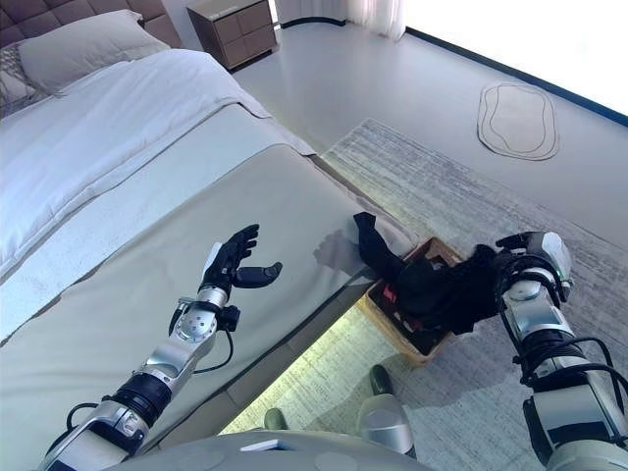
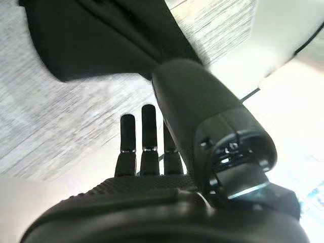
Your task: Pick up the clothes from the bed and place them into the basket
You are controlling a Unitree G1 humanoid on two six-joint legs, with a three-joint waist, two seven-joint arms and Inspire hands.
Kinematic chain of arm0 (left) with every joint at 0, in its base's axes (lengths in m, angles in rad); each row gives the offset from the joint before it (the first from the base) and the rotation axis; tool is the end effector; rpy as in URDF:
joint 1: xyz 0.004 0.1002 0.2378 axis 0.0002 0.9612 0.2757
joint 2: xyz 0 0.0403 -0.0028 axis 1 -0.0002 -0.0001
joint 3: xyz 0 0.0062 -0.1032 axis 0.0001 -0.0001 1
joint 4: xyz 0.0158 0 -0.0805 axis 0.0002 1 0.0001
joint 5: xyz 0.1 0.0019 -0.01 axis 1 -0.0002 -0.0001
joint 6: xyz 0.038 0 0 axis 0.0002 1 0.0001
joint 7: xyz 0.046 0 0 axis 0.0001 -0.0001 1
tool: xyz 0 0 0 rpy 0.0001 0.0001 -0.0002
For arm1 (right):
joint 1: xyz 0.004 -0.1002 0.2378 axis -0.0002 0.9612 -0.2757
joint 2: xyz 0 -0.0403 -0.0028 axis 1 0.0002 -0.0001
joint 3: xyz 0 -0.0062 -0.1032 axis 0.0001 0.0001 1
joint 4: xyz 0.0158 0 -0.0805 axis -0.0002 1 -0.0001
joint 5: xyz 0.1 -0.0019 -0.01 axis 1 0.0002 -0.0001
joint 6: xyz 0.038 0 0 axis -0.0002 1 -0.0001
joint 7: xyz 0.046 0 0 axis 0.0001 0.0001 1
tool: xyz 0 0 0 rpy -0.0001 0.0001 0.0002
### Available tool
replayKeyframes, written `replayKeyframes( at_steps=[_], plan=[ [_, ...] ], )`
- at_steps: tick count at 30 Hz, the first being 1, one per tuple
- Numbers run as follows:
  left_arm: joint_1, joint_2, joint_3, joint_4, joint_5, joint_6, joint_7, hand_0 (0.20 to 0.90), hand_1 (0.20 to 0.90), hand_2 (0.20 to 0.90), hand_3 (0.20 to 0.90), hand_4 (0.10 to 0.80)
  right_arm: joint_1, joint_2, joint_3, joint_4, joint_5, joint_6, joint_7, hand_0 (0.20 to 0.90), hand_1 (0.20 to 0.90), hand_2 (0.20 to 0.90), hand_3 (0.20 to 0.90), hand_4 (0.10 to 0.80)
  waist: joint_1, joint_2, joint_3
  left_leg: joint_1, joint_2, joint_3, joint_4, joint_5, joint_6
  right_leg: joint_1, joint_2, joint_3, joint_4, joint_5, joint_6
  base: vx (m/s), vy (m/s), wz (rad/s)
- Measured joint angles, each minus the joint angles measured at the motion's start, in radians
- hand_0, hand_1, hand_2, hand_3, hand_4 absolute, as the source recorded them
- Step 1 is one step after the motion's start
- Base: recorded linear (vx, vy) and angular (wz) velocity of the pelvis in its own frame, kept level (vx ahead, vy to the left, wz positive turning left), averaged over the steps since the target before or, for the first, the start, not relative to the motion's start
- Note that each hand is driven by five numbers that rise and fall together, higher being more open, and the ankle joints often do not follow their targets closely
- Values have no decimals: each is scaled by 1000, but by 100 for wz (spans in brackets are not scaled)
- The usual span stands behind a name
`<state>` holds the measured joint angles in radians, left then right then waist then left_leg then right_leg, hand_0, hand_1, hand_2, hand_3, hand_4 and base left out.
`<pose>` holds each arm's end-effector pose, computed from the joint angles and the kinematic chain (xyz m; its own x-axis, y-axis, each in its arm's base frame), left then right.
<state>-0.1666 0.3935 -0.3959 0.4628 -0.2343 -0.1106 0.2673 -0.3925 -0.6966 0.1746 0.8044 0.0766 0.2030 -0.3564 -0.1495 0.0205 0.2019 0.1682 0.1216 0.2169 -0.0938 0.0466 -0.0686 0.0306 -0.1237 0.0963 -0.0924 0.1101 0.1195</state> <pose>0.2150 0.1804 -0.0072 0.9705 0.0338 -0.2389 0.0373 0.9573 0.2868 0.2441 -0.3199 0.0433 0.7373 -0.6380 -0.2220 0.3013 0.6048 -0.7372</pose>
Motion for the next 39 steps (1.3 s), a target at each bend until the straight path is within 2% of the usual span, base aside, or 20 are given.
replayKeyframes(
  at_steps=[8, 19, 26, 31, 35, 39],
  plan=[
    [0, 0, 0, 0, 0, 0, 0, 900, 900, 900, 900, 800, 1, 0, 0, -21, -1, -28, 15, 900, 900, 900, 900, 800, 6, 9, 5, -3, -1, -1, 0, 0, 0, -2, -1, 0, 0, 0, 0, 0, 0, 0],
    [7, -2, 0, 0, 1, 0, 0, 900, 900, 900, 900, 800, 60, 10, 37, -188, -23, -33, 19, 900, 900, 900, 900, 800, 14, 17, 10, -6, 0, -6, 0, 0, 0, -3, 0, -3, 0, 0, 0, 0, 0, 0],
    [53, -6, 0, 0, 1, 0, 0, 900, 900, 900, 900, 800, 116, 38, 36, -277, -61, -34, -15, 900, 900, 900, 900, 800, 18, 16, 11, -7, 1, -14, 0, 0, 0, 0, 1, -10, -1, 0, 0, 11, -16, 2],
    [85, -50, 0, 1, 5, -3, 28, 900, 900, 900, 900, 800, 212, 160, 62, -410, -197, -72, -116, 900, 900, 900, 900, 800, 29, 16, 11, -20, 2, -36, 0, 1, -1, 1, -1, -27, -5, -1, 0, -1, -31, 11],
    [100, -64, 0, 1, 47, -8, 36, 900, 900, 900, 900, 800, 261, 171, 170, -436, -320, -102, -140, 900, 900, 900, 900, 800, 48, 16, 11, -33, 2, -73, 0, 4, -4, 11, -4, -58, -5, -4, 3, -1, -41, 23],
    [133, -64, 5, 30, 85, -40, 51, 900, 900, 900, 900, 800, 304, 171, 202, -436, -399, -130, -144, 900, 900, 900, 900, 800, 97, 16, 10, -44, 3, -99, 1, 7, -3, 15, -6, -86, -5, -6, 5, 18, -34, 21]
  ],
)
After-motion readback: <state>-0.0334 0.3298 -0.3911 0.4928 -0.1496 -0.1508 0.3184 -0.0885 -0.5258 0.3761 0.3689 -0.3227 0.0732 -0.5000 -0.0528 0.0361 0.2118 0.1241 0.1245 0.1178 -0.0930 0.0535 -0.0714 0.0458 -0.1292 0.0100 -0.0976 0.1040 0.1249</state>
